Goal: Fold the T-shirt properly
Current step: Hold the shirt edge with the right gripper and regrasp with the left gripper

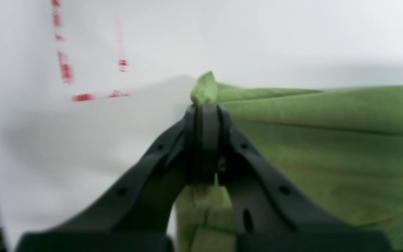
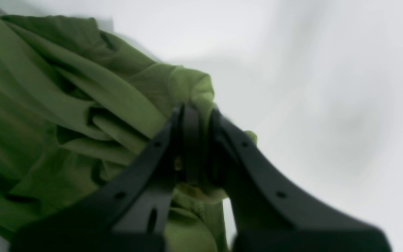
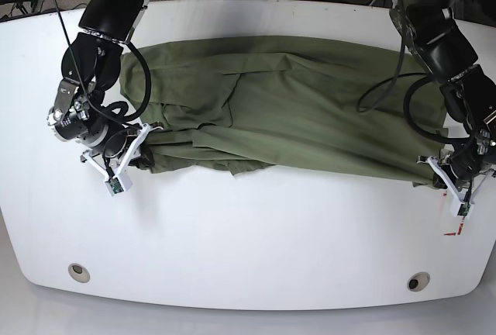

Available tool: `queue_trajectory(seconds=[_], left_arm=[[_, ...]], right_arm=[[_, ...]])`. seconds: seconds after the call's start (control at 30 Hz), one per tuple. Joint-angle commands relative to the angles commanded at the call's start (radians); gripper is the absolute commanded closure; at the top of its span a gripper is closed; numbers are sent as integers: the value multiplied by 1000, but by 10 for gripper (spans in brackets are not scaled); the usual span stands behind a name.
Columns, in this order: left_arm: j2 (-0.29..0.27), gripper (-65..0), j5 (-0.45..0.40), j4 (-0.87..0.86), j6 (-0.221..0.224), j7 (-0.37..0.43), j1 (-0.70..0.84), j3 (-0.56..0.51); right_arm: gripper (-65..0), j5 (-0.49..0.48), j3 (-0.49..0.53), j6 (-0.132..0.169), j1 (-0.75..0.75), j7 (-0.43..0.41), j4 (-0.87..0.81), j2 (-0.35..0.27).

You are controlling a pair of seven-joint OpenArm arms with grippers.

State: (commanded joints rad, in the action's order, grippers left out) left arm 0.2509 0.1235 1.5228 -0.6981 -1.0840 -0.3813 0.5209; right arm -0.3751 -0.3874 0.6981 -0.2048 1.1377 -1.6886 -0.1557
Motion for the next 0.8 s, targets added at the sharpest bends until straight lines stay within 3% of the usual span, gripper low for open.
queue_trajectory(seconds=[0.2, 0.4, 0.6, 0.8], left_arm=[[0, 0, 25, 106, 0, -3, 34, 2], [5, 0, 77, 180, 0, -69, 74, 5], [5, 0, 75, 264, 0, -129, 89, 6], [5, 0, 72, 311, 0, -132, 97, 5]], right_arm=[[0, 0, 0, 0, 0, 0, 0, 0], [0, 0, 0, 0, 3, 0, 0, 0], [0, 0, 0, 0, 5, 0, 0, 2], [0, -2, 0, 0, 5, 0, 0, 2]])
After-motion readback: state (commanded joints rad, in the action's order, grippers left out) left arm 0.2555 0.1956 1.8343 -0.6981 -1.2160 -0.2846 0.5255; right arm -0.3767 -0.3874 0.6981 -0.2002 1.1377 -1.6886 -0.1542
